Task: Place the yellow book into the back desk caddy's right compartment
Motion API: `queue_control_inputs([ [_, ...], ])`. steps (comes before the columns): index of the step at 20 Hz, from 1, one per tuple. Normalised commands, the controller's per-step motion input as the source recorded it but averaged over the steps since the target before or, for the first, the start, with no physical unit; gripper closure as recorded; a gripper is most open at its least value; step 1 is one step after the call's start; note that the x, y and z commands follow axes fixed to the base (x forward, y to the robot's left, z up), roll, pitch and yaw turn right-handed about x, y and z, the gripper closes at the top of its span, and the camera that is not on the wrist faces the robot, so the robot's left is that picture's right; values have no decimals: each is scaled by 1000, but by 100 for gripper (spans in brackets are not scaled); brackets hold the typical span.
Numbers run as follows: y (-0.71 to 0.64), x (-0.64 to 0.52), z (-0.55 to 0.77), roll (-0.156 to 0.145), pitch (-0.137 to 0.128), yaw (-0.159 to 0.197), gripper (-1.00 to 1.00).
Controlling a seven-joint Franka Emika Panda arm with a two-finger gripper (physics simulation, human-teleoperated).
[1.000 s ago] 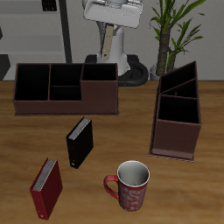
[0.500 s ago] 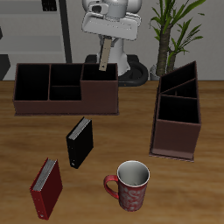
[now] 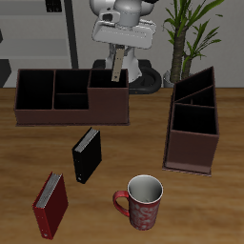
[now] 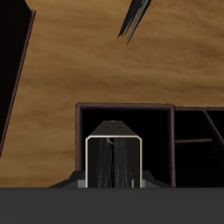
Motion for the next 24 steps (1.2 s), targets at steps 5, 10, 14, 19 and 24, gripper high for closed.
queue_control_inputs([
  [5, -2, 11, -194, 5, -5, 7, 100],
  [10, -55, 74, -159, -2, -1, -8, 100],
  [14, 12, 44, -212, 12, 18, 4, 100],
  [19, 36, 21, -169, 19, 20, -4, 100],
  [24, -12, 18, -192, 12, 21, -14, 100],
])
